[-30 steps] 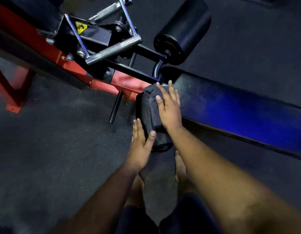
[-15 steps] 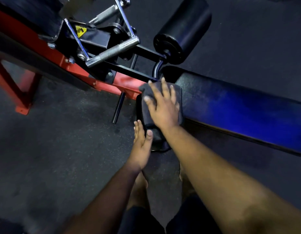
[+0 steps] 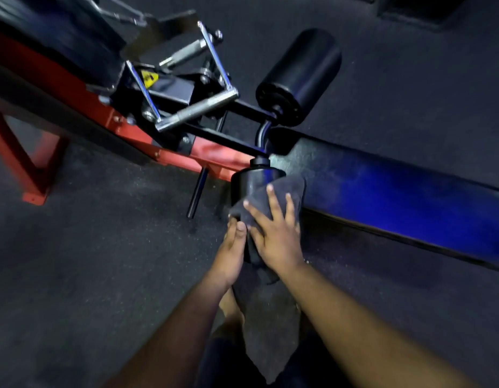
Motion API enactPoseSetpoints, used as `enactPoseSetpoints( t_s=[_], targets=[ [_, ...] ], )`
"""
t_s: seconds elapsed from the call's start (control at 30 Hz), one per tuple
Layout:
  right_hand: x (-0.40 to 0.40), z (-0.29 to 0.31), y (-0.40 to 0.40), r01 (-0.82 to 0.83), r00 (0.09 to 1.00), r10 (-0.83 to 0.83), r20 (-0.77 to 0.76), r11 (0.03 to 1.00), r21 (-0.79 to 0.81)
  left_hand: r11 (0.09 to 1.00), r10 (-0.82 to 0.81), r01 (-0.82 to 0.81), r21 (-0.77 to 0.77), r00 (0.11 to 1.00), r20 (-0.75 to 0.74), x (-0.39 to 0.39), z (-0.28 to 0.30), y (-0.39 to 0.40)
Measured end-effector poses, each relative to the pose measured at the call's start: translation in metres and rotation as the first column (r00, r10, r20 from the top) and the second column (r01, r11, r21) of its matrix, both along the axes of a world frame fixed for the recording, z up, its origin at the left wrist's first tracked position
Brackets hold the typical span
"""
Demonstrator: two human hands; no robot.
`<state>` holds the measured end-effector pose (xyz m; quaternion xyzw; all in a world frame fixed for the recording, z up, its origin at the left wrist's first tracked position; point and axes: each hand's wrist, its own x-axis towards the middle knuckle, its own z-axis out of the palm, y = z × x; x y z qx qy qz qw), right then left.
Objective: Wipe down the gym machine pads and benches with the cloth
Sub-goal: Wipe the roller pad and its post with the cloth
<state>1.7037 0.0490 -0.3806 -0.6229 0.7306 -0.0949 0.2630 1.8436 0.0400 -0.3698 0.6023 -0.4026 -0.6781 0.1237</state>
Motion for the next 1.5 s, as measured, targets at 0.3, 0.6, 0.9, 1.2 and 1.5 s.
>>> enactPoseSetpoints(
  t_s=[0.3,0.6,0.9,1.2,1.5],
  targets=[
    [-0.066,0.016,0.037,0.208,0.937,-0.172,0.303,0.974,-0.09,0.931,-0.335,0.356,-0.085,0.922,0.195,-0.005,0.054,-0.036],
    [-0.146,0.072,-0.164,0.423,0.857,-0.19,0.479,0.79,-0.443,0.711,-0.372,0.537,-0.454,0.835,0.405,-0.087,0.04,-0.158],
    [-0.182,0.0,-0.32,-0.236,0.969,0.235,-0.081,0.972,-0.004,0.536,-0.249,0.831,-0.152,0.327,0.911,-0.151,0.004,-0.294],
    [-0.185,0.002,-0.365,0.112,0.994,-0.113,-0.007,0.991,-0.078,0.472,-0.304,0.88,-0.044,0.21,0.929,-0.143,-0.025,-0.321],
    [-0.166,0.014,-0.321,-0.125,0.98,0.099,-0.174,0.981,-0.146,0.408,-0.373,0.912,0.051,0.116,0.921,-0.147,-0.013,-0.326]
  ],
)
